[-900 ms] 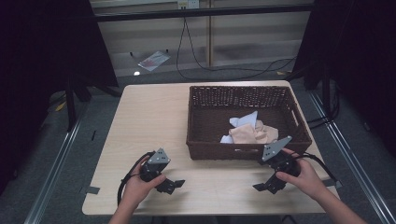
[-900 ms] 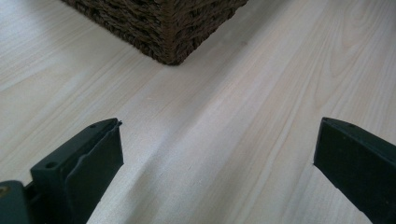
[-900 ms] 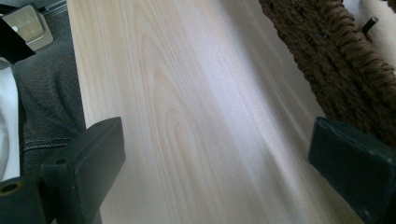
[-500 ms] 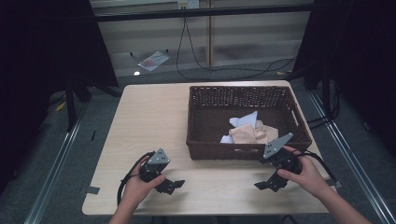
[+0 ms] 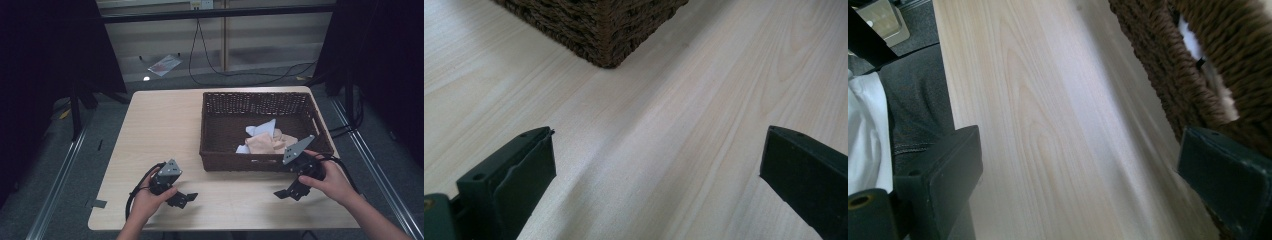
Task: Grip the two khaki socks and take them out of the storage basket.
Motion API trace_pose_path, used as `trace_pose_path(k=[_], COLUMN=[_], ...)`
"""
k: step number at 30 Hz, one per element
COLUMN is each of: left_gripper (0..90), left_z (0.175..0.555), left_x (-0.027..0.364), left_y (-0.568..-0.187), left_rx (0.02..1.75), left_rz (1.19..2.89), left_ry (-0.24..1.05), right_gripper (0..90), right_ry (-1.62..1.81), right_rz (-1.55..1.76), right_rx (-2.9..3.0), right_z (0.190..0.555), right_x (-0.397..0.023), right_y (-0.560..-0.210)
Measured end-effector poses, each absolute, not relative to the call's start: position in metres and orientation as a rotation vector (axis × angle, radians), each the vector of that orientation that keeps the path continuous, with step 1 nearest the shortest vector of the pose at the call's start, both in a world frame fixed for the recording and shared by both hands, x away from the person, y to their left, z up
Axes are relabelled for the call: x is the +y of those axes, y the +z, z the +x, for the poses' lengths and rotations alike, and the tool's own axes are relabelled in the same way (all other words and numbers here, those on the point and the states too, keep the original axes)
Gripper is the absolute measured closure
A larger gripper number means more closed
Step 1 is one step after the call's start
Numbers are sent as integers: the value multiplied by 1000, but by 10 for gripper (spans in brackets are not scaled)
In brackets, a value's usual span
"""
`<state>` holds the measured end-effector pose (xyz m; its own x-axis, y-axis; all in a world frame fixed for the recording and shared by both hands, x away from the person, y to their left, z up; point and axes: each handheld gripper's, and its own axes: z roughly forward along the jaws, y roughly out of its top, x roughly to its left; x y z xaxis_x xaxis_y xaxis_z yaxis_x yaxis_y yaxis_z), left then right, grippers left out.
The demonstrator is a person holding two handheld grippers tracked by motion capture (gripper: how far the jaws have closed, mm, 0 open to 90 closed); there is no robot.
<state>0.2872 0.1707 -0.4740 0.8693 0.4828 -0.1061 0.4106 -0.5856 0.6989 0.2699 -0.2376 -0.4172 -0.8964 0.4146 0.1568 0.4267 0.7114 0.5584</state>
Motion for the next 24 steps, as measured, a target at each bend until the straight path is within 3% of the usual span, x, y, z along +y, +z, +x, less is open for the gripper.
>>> trace_pose_path(k=[24], left_gripper=[11], left_z=[288], left_x=[170], left_y=[-475], left_rx=[639], left_rz=[2268], left_ry=[108], right_gripper=[41], right_ry=[-991], right_rz=[-753], right_rx=[-2840], right_z=[304], right_x=[-245], right_y=[-380])
